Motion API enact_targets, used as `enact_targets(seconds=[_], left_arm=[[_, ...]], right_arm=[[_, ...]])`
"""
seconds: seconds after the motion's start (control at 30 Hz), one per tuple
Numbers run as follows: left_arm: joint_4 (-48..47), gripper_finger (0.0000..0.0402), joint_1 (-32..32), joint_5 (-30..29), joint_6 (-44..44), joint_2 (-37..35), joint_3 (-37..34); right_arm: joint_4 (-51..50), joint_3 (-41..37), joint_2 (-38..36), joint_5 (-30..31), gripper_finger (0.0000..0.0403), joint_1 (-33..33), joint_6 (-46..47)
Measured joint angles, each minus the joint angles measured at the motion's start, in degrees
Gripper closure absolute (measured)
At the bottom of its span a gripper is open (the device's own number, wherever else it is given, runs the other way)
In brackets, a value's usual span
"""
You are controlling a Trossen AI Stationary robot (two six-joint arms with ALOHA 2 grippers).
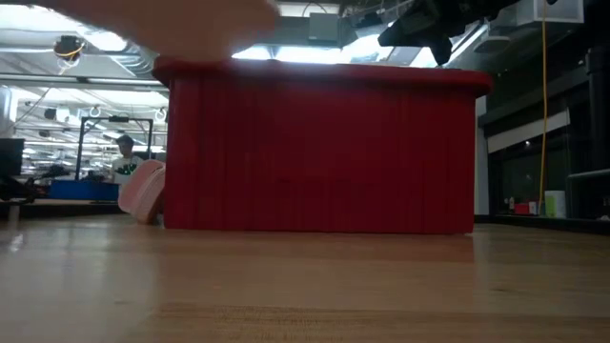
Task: Pick and place slides into bin
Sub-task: Put the bottom pink slide in the red bin
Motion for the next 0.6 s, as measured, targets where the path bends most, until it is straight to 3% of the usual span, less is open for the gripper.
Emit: enact_targets(seconds=[0.33, 0.6], left_arm=[[8.86, 0.0399, 8.85, -5.03, 16.20, 0.00, 0.02], [21.77, 0.0399, 13.51, -15.51, 33.70, -0.97, 0.00]], right_arm=[[0.00, 0.00, 0.00, 0.00, 0.0392, 0.00, 1.60], [0.06, 0.00, -0.02, 0.00, 0.0392, 0.00, 2.33]])
